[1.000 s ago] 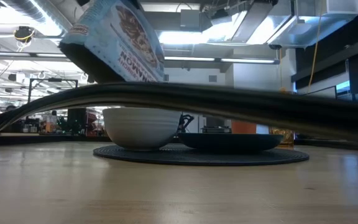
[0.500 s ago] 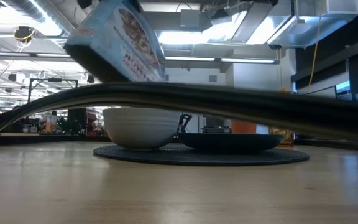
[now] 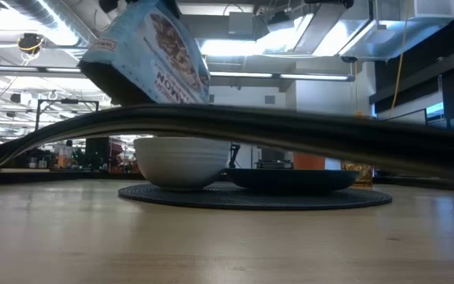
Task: Arrange a breakfast setting
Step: Pour the cereals from the blue cereal box into the white bowl on the blue table mat
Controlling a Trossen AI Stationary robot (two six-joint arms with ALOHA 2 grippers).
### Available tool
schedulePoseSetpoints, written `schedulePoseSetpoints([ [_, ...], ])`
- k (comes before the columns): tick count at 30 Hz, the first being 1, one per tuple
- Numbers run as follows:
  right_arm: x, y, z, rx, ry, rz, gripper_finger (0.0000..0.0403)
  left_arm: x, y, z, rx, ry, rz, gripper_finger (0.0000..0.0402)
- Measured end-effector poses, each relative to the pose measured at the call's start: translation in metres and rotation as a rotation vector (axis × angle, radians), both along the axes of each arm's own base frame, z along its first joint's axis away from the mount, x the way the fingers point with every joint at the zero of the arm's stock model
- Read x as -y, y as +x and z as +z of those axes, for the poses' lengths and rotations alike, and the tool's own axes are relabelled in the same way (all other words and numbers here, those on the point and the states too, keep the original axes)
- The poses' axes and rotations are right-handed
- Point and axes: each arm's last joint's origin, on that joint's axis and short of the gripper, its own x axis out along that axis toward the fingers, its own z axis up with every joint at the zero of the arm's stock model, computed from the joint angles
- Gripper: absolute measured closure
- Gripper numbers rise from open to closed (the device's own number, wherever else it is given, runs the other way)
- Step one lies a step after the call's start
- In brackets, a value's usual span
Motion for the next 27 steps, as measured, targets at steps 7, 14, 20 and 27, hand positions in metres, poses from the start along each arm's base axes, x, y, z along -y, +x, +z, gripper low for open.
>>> schedulePoseSetpoints([
  [7,0.000,0.000,-0.001,-0.012,-0.003,0.002,0.0178,0.003,0.002,0.001,0.039,-0.017,-0.010,0.0264],
  [14,0.000,0.000,-0.001,-0.015,-0.001,0.011,0.0178,-0.006,-0.002,0.000,0.030,-0.008,0.050,0.0263],
  [20,-0.001,-0.001,-0.003,-0.039,-0.005,0.015,0.0178,-0.007,-0.002,0.000,0.014,0.003,0.048,0.0263],
  [27,-0.001,-0.001,-0.004,-0.046,-0.004,0.016,0.0178,-0.007,-0.002,0.000,0.029,-0.003,0.059,0.0263],
])
